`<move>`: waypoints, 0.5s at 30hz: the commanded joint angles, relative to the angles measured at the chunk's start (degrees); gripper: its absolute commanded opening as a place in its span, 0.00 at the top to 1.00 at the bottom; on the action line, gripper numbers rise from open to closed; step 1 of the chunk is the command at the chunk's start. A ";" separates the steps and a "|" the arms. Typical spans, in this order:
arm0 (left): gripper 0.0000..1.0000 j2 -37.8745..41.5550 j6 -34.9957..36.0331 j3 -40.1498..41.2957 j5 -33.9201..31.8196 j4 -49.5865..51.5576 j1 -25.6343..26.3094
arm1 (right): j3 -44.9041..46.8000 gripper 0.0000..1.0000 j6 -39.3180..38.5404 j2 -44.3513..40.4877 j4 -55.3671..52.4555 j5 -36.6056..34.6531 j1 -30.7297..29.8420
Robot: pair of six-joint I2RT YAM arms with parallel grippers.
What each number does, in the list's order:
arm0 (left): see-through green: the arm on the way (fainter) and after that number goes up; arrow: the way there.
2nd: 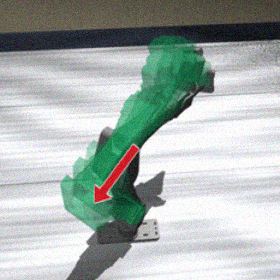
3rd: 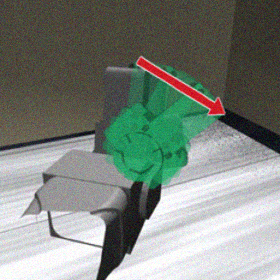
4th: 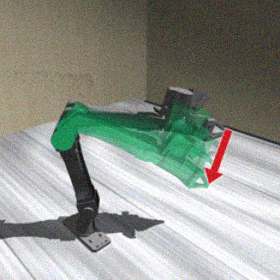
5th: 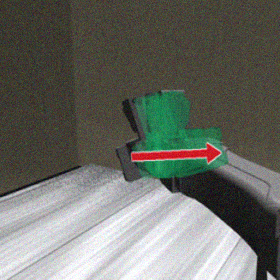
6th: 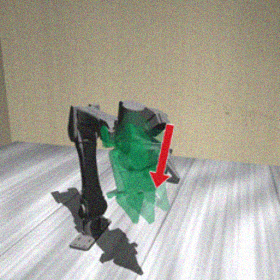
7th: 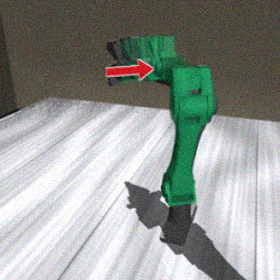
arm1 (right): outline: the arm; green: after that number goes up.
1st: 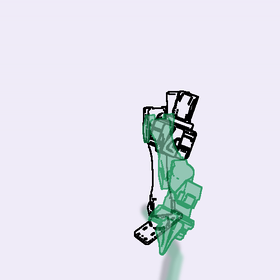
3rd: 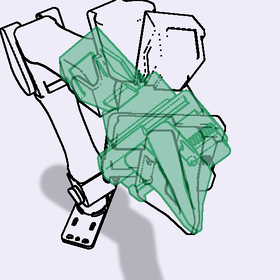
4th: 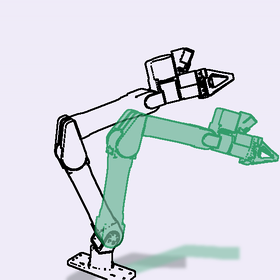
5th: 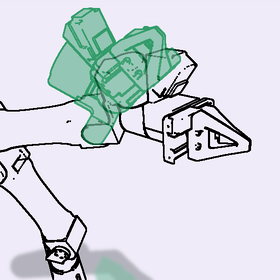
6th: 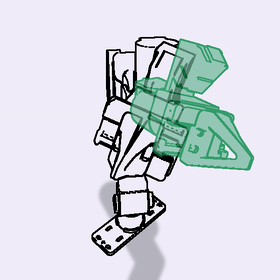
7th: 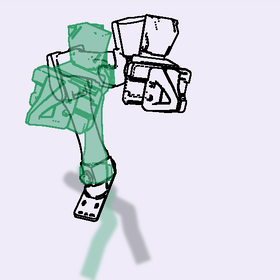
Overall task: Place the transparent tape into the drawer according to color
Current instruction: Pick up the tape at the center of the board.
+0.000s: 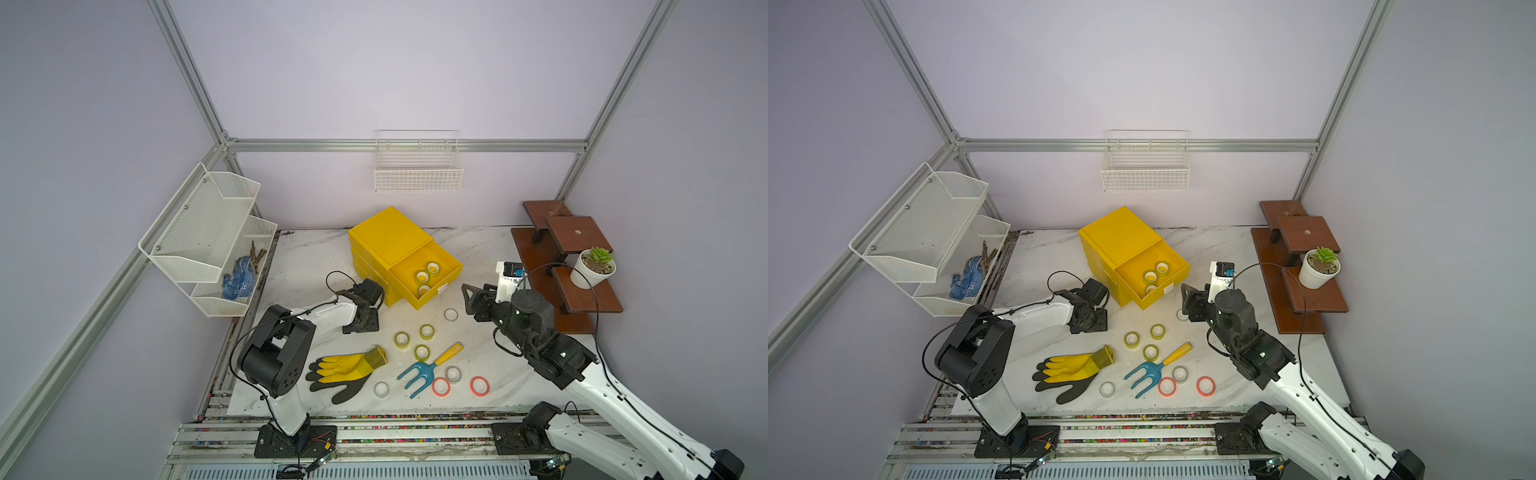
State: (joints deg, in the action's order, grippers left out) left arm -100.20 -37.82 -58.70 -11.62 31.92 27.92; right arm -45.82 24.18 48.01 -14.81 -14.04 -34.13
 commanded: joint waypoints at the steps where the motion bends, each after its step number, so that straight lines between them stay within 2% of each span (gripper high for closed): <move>1: 0.37 0.98 -1.65 2.35 -1.00 0.16 -1.03 | 0.16 0.29 0.24 -0.44 1.34 0.08 0.28; 7: 0.46 2.58 -1.78 2.21 -0.89 1.48 -0.88 | 0.12 0.29 0.15 -0.73 1.01 -0.20 0.29; 15: 0.54 9.86 -2.52 2.46 -2.97 5.62 0.68 | 0.47 0.29 0.38 -0.87 1.45 -0.46 0.47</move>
State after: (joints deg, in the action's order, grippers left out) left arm -94.59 -39.48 -55.79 -12.84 35.46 27.79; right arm -45.82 24.21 47.83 -14.76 -14.09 -34.11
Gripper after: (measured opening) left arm 0.467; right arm 0.712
